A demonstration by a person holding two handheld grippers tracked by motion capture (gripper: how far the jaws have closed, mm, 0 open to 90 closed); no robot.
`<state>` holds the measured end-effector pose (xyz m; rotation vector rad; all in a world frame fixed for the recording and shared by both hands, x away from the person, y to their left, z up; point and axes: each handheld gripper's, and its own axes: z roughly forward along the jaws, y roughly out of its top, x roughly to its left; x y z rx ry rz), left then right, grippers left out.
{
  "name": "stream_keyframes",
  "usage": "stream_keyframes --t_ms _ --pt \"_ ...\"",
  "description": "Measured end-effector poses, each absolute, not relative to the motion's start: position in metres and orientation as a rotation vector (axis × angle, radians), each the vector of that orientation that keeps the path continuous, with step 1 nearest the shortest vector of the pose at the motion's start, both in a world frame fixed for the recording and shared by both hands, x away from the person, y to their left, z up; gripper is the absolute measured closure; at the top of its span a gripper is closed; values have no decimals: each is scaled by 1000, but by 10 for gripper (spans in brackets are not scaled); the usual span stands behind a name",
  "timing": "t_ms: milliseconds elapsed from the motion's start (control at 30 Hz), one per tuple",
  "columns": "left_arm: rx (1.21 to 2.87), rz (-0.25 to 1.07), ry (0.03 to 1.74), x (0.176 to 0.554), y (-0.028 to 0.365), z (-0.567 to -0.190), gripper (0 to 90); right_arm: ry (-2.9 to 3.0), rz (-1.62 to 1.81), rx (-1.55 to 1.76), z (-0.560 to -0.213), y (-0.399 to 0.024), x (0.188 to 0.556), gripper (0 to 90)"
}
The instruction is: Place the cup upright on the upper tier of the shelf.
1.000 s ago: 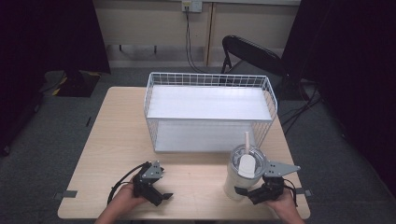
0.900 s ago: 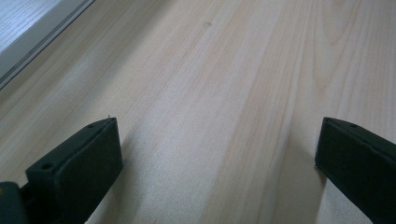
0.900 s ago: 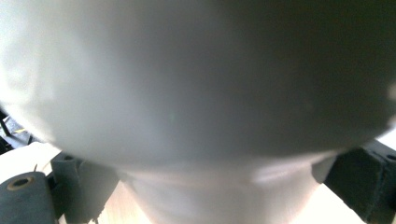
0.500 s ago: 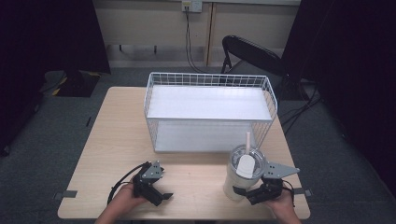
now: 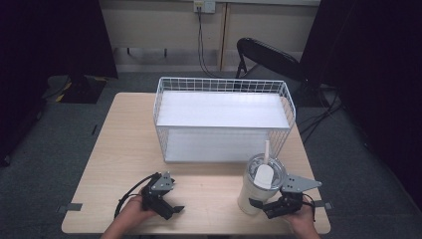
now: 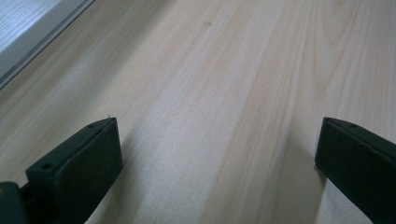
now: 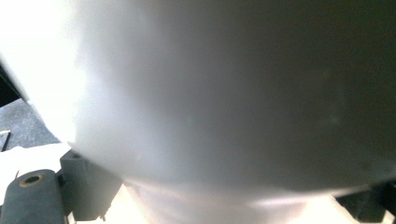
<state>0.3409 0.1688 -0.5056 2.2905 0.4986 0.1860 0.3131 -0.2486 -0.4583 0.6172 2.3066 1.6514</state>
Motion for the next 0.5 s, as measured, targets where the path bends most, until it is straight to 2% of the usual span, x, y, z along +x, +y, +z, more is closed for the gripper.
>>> stream_keyframes --t_ms 500 --pt "2290 186 499 341 169 -506 0 2226 1680 690 -437 -263 319 104"
